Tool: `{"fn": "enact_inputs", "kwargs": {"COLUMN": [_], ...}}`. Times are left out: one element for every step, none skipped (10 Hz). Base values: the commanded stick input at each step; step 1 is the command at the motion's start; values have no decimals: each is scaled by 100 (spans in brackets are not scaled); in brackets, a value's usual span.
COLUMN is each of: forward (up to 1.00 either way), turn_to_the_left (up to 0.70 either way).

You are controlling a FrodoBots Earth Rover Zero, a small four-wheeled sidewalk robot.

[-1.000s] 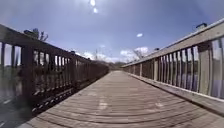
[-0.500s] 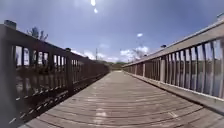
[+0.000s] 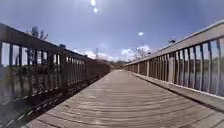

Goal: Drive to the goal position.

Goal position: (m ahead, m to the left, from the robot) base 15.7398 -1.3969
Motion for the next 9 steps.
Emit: {"fn": "enact_inputs", "kwargs": {"forward": [70,70,70,70,70,70,70,70,70], "turn_to_the_left": [0,0,0,0,0,0,0,0,0]}}
